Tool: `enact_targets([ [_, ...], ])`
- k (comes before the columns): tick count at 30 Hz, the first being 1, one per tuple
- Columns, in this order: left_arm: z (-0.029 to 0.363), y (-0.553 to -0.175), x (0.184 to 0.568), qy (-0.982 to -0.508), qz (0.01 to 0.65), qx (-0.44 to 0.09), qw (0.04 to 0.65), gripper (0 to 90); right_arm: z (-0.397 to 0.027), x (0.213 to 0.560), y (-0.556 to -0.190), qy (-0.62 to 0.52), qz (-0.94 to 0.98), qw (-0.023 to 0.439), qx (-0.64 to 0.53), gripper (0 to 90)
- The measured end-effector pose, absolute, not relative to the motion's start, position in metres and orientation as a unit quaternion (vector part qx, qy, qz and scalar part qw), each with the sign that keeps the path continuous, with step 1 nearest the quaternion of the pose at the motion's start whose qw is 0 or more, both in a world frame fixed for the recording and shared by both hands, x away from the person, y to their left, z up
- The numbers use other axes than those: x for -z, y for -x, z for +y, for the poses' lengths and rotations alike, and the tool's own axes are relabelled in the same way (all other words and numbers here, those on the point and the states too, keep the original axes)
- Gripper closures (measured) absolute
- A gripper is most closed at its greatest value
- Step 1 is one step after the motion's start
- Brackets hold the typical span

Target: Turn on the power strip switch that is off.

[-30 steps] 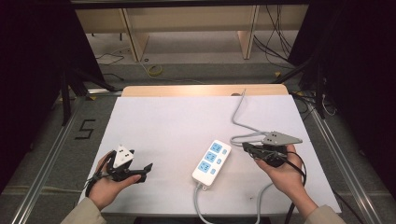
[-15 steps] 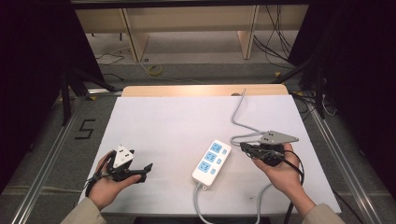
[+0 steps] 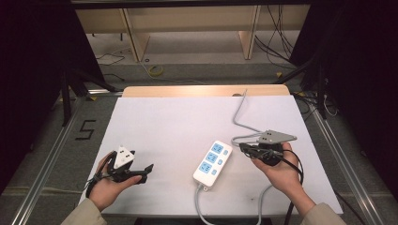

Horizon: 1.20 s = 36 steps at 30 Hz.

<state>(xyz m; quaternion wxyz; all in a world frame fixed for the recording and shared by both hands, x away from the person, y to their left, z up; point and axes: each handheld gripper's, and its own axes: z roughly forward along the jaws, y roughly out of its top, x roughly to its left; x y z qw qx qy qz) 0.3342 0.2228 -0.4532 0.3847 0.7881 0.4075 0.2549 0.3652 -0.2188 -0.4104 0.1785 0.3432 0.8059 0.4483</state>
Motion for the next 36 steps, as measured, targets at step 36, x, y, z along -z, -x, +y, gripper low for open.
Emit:
enact_targets([
  [36, 0.222, -0.335, 0.453, -0.789, 0.407, -0.254, 0.384, 16.5, -0.202, 0.406, -0.376, -0.327, 0.834, 0.161, -0.415, 90.0],
])
